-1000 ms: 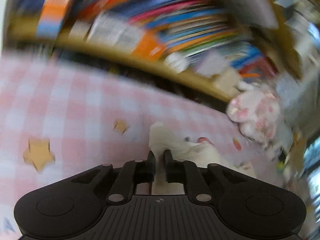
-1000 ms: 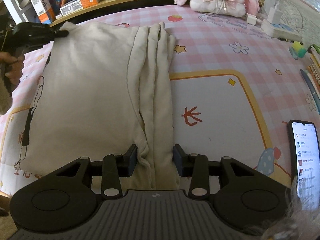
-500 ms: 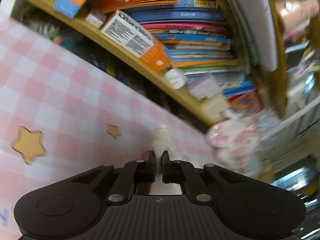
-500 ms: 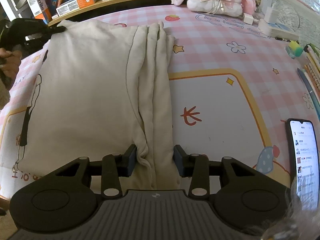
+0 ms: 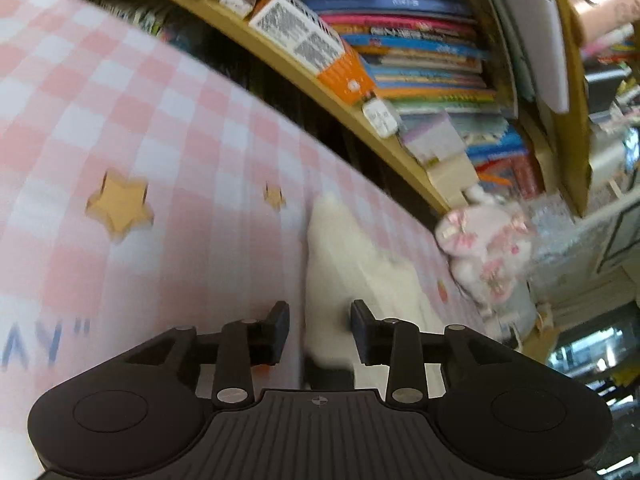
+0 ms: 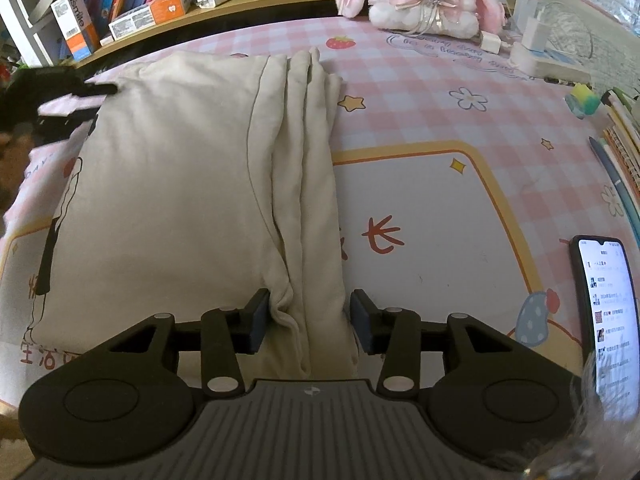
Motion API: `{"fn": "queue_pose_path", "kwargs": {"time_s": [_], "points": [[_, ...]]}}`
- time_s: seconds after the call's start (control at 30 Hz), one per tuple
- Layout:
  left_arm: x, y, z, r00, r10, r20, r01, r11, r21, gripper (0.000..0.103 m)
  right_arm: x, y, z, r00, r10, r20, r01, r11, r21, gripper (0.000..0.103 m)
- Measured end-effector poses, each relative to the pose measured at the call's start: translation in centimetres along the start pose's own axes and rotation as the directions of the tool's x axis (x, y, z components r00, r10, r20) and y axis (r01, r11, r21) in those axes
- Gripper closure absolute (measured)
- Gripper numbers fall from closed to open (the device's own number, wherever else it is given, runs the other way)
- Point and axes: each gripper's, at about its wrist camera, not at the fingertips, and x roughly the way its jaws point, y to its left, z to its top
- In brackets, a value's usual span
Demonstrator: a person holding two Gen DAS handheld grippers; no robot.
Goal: Fold clothes
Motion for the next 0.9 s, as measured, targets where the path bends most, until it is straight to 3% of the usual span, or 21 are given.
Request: {"fn": "queue_pose_path", "kwargs": {"time_s": [0.2, 0.3, 0.33, 0.47, 0.63, 0.83, 0.9], "points": [[-1.3, -0.6, -4.0, 0.999, -0.022, -0.041, 0.022, 1.000, -0.013, 0.070, 0.0, 0.0, 0.1, 1.000, 0.001, -0.005, -0.001, 1.000, 0.002, 0.063], [-1.8, -1.2, -5.3, 0.999, 0.002, -0.053, -0.002, 1.000, 0.008, 0.083, 0.0, 0.0, 0.2, 1.000, 0.004, -0.009, -0.004, 1.000, -0.002, 0.063], [-2.0, -1.5, -5.7, 0.998, 0.017, -0.057, -0.015, 0.999, 0.033, 0.098, 0.1, -0.1, 0.3, 1.000, 0.004, -0.012, -0.004, 1.000, -0.002, 0.062], [-4.1, -1.6, -6.7, 0.998, 0.048, -0.034, -0.046, 0.997, 0.070, 0.098, 0.1, -0.1, 0.5, 1.000, 0.012, -0.028, -0.012, 1.000, 0.002, 0.065], [-6.5, 0.0, -7.3, 0.994, 0.107, -0.016, -0.106, 0.993, 0.049, 0.097, -0.1, 0.3, 0.2, 0.994, 0.092, -0.062, -0.091, 0.996, 0.014, 0.066], [-8.8, 0.4, -9.3, 0.985, 0.172, 0.026, -0.172, 0.985, 0.018, 0.097, -0.7, 1.7, -0.8, 0.983, 0.160, -0.091, -0.167, 0.984, -0.067, 0.066], [-9.4, 0.6, -10.1, 0.979, 0.202, 0.039, -0.202, 0.979, 0.003, 0.091, -0.8, 1.5, -1.1, 0.980, 0.177, -0.088, -0.185, 0.979, -0.090, 0.066]]}}
